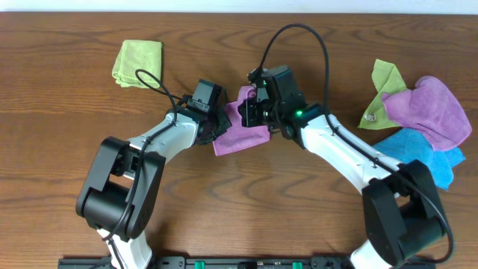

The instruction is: Fold the cloth

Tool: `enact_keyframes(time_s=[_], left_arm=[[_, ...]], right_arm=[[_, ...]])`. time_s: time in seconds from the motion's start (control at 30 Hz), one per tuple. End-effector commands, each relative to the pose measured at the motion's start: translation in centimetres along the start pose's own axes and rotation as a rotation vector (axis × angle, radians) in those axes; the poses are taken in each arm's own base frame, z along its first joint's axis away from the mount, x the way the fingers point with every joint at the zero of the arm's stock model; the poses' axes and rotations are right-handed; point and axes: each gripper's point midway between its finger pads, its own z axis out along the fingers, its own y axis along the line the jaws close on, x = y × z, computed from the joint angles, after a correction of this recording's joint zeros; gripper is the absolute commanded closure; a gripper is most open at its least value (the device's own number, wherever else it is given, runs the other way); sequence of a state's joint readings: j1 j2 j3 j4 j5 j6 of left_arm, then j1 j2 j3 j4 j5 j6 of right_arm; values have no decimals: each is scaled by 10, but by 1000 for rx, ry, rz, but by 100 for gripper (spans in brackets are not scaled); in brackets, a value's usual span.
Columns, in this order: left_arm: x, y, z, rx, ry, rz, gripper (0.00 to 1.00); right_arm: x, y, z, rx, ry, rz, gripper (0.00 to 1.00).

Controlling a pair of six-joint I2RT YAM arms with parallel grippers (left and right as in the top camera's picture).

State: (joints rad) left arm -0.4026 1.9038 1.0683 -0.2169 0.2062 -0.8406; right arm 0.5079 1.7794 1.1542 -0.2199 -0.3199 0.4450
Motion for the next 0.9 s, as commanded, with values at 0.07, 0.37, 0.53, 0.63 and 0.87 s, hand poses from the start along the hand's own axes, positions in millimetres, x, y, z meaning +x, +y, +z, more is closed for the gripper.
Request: enact_keyframes(time_s=[0.07,0.37,0.53,0.63,0.87], left_arm=[[-11,1,-5,-16,-31,-2,94],[-45,-16,-56,-74,-163,79,94],[-72,-8,-98,-119,-300,59,94],[-86,3,-116,-135,-343,33,94],[-103,26,-137,-153,-375,-34,94]], right_arm=[[7,6,6,9,10,-7,98],[28,8,24,20,67,-45,98],[32,15,25,14,75,-62,98],[34,18,26,10,79,-68,99],[37,25,28,13,72,-88,73]])
